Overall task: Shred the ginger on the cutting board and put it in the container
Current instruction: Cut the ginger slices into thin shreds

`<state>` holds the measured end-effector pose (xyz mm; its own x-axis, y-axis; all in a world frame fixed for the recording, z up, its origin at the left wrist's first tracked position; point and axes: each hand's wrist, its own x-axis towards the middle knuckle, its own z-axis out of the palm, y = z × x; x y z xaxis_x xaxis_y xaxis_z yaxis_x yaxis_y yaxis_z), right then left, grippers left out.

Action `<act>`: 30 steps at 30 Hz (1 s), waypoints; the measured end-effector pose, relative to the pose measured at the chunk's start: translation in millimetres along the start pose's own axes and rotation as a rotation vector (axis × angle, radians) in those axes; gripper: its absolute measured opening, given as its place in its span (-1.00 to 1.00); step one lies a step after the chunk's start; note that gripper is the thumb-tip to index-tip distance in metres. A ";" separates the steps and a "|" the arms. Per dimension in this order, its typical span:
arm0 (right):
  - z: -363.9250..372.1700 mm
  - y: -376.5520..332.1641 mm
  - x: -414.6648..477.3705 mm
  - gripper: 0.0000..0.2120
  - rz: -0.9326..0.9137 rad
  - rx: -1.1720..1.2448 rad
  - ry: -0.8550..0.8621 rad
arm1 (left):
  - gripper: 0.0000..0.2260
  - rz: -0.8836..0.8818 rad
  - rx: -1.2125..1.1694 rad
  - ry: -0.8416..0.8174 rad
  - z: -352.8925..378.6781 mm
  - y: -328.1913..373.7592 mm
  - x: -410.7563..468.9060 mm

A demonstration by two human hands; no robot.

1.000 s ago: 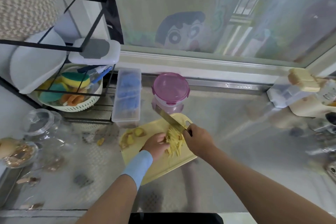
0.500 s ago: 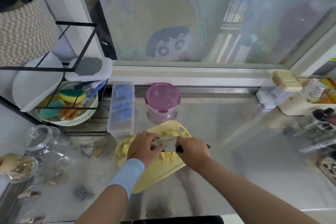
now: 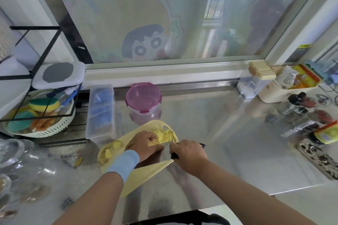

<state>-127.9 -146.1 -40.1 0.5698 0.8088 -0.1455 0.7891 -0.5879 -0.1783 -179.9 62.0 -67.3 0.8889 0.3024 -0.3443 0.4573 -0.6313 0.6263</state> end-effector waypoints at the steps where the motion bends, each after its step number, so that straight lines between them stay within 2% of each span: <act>1: 0.7 0.4 0.3 -0.88 0.004 0.000 -0.007 | -0.76 -0.013 0.018 -0.004 1.6 -0.8 -0.9; 4: 1.4 4.1 0.7 -0.85 0.022 0.003 -0.013 | -0.85 -0.072 0.014 0.070 -5.0 -11.3 -1.9; 7: -1.8 3.5 3.3 -0.84 0.024 0.019 -0.004 | -0.76 -0.035 0.014 0.075 -11.7 -13.9 -9.7; 9: -3.8 0.6 4.9 -0.85 0.013 0.025 -0.007 | -0.75 -0.037 0.121 0.038 -13.3 -14.0 -14.5; 11: -4.8 -2.2 5.3 -0.85 0.010 0.027 -0.006 | -0.81 -0.111 0.201 0.060 -20.1 -17.7 -16.6; 14: -6.5 -3.6 2.0 -0.82 0.044 0.019 -0.002 | -0.80 -0.174 0.083 0.108 -28.6 -20.9 -20.1; 18: -11.9 -7.7 0.6 -0.83 0.015 -0.014 -0.007 | -0.72 0.016 0.066 0.084 -17.8 2.7 -27.4; 20: -14.4 -10.0 -1.0 -0.84 0.004 -0.010 -0.009 | -0.79 0.049 0.094 0.054 -7.6 13.0 -23.9; 22: -16.0 -8.7 -3.6 -0.84 -0.002 -0.012 -0.014 | -0.92 -0.018 0.120 0.080 -5.5 16.8 -17.6; 25: -18.3 -2.6 -7.3 -0.85 0.013 -0.026 -0.026 | -0.96 -0.148 0.088 0.161 -12.7 10.5 -10.7; 28: -19.4 -1.4 -7.8 -0.86 0.000 -0.046 -0.044 | -0.75 -0.140 -0.064 0.079 -8.6 11.1 -12.9; 30: -20.3 -4.3 -5.9 -0.87 -0.024 -0.040 -0.051 | -0.67 -0.119 -0.009 0.012 0.5 15.7 -15.6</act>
<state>-130.0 -148.1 -18.7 0.5393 0.8202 -0.1909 0.8112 -0.5668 -0.1436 -186.6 47.0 -52.4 0.8287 0.3835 -0.4076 0.5595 -0.5840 0.5881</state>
